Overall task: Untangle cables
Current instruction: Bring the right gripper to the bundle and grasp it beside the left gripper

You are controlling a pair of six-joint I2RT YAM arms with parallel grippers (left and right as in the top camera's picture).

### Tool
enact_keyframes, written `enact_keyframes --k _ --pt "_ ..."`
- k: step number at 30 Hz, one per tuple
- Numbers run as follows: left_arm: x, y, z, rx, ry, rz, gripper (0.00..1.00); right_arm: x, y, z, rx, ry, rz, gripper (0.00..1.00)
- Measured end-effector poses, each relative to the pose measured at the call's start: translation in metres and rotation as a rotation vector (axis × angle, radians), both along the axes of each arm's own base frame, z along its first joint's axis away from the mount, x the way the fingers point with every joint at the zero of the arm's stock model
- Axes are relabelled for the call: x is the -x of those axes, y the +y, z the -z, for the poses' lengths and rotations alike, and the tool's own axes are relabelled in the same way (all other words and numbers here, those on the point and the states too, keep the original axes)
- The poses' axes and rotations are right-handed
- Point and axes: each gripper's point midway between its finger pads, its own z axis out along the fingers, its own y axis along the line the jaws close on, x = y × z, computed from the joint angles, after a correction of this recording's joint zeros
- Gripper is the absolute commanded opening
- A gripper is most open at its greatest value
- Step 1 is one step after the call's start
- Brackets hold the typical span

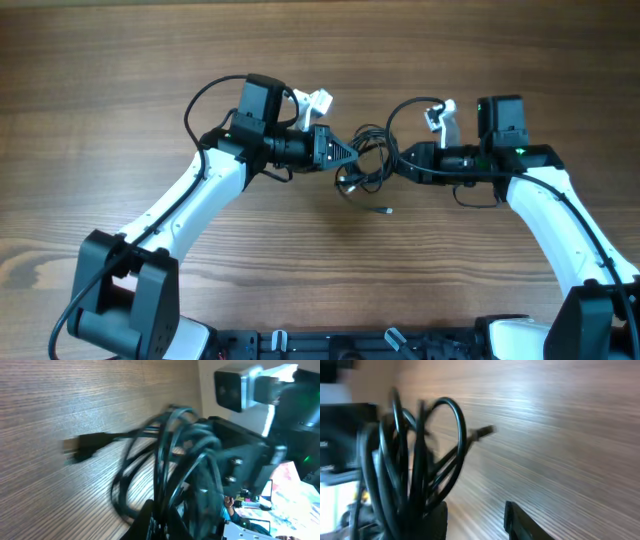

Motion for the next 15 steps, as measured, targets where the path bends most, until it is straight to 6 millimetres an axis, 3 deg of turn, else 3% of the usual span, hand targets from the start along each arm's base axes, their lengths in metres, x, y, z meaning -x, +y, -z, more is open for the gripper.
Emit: enact_keyframes --k 5,7,15 --pt "0.001 -0.001 -0.002 0.01 0.004 0.006 0.04 0.004 0.02 -0.032 -0.19 -0.064 -0.099 0.41" --pt "0.001 -0.001 -0.002 0.009 0.004 0.006 0.04 0.006 0.026 -0.045 -0.256 -0.094 -0.138 0.49" --pt "-0.015 0.009 0.01 -0.088 -0.04 -0.082 0.04 0.013 0.03 -0.055 -0.325 -0.083 -0.175 0.63"
